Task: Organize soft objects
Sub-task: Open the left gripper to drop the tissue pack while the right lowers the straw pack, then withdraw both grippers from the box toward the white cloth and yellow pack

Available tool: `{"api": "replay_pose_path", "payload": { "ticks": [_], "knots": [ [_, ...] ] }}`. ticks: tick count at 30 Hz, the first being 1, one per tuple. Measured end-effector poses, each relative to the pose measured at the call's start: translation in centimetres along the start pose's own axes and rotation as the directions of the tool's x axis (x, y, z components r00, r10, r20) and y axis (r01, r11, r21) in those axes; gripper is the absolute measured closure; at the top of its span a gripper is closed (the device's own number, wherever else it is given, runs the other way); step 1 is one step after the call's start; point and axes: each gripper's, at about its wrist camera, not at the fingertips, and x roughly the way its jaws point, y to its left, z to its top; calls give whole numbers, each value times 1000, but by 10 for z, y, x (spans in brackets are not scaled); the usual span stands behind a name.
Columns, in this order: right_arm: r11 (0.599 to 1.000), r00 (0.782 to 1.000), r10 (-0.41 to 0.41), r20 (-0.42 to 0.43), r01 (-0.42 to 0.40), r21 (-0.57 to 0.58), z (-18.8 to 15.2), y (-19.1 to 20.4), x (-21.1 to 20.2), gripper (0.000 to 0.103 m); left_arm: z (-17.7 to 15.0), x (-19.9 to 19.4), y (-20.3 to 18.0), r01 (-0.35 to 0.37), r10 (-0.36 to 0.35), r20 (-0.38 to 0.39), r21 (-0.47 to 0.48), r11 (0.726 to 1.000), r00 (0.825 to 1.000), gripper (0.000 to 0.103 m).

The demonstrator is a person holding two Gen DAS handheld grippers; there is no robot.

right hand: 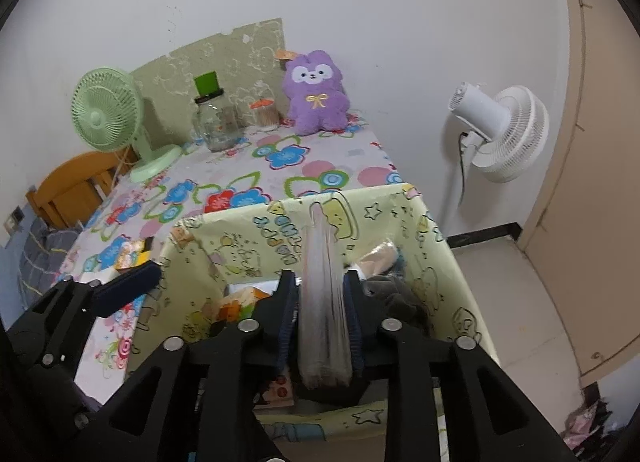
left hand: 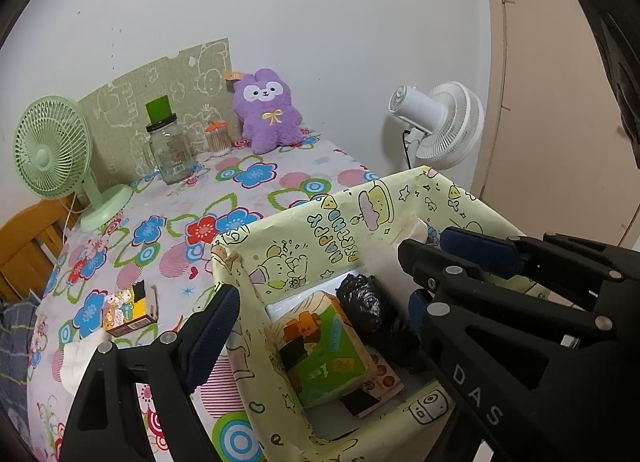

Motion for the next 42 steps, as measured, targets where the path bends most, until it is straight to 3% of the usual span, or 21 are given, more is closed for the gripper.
{"api": "replay_pose_path", "payload": {
  "ticks": [5,7,8,15,21,28,42],
  "knots": [
    [1000,1000,-17,6,17,12,-2,-3,-3,63,0,0,0,3,-3,0,1,1000,1000,13],
    [1000,1000,0,11,-1,25,-2,-5,-6,37,-2,-3,-1,12,-12,3,-1,1000,1000,6],
    [1000,1000,3,22,-4,30,-3,-5,-9,35,-2,-5,-1,13,-13,8,0,1000,1000,6],
    [1000,999,3,48,-3,-5,-4,4,-25,34,-4,-17,2,21,-21,18,-14,1000,1000,4],
    [1000,996,-3,94,5,-22,-5,12,-45,15,-4,-37,4,39,-37,65,-20,999,997,3],
    [999,987,-18,160,24,-37,-6,21,-74,5,-5,-62,8,45,-41,106,-42,998,993,2],
    [997,967,-17,256,37,-73,-11,53,-111,0,-13,-102,27,23,-12,182,-61,998,983,2]
  ]
}}
